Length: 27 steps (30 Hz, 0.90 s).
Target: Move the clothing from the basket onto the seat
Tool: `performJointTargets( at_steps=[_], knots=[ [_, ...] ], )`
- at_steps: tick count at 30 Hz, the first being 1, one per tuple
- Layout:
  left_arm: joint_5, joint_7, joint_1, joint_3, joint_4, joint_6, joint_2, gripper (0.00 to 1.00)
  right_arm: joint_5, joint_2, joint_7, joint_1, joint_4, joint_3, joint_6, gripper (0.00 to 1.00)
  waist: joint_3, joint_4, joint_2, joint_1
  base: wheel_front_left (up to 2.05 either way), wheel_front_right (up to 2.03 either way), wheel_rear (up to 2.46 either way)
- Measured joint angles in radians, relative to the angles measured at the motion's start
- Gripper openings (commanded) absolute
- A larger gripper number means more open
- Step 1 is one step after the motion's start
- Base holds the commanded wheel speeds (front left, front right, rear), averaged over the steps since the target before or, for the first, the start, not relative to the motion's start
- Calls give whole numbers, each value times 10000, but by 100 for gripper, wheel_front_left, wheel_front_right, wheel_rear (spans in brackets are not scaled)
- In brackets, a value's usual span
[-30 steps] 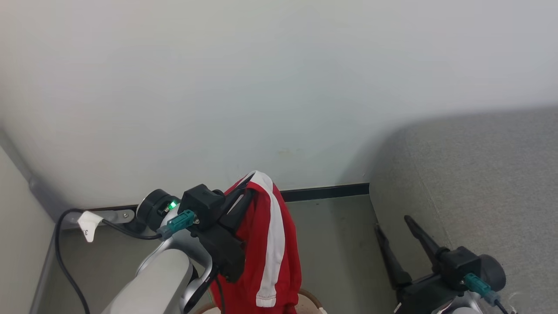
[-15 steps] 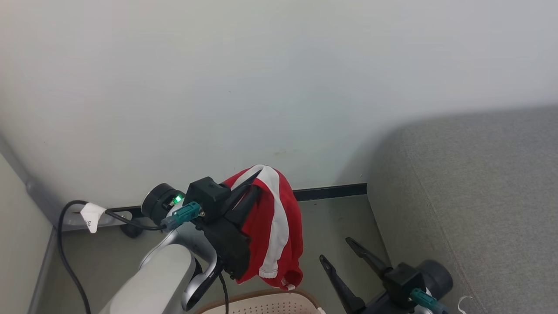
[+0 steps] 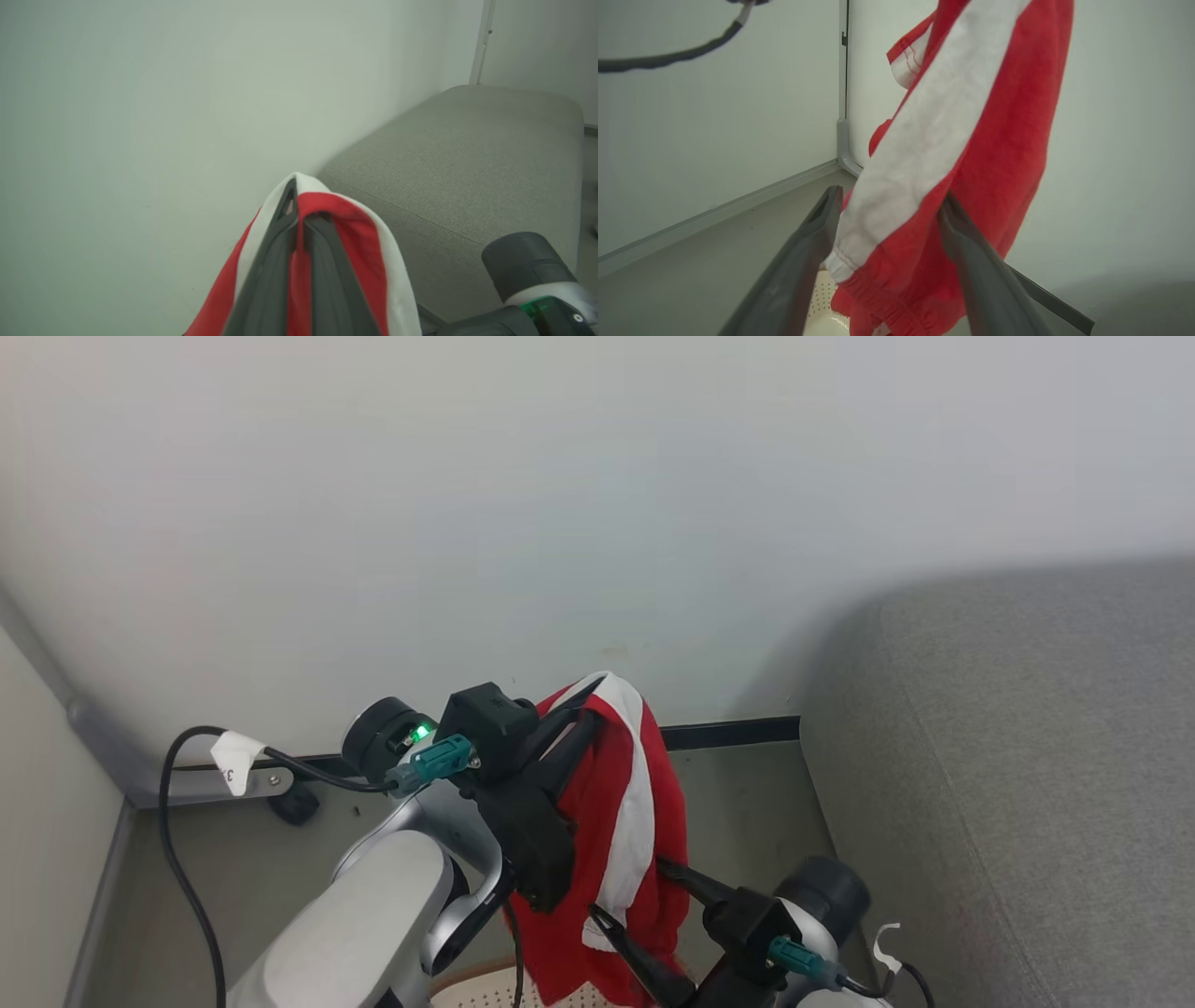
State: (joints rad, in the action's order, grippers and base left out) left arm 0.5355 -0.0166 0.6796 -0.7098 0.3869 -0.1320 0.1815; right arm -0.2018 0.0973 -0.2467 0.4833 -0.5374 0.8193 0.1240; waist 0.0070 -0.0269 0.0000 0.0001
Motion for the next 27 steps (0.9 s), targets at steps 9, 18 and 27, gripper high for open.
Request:
performJointTargets(
  at_steps=[9,18,27],
  knots=[
    [94,226,152,-73,-59,2,-88,0,-535,-180,-10,904,-1160,658,4,100,128,249,0,0,0,0,0],
    [113,328,360,-138,-102,2,-297,0,-842,-299,-13,1654,-2167,1016,6,88,183,348,0,0,0,0,0],
    [203,412,395,-288,-136,2,-407,0,-1645,-322,-21,2256,-2247,1452,6,5,239,497,1,0,0,0,0]
  ],
)
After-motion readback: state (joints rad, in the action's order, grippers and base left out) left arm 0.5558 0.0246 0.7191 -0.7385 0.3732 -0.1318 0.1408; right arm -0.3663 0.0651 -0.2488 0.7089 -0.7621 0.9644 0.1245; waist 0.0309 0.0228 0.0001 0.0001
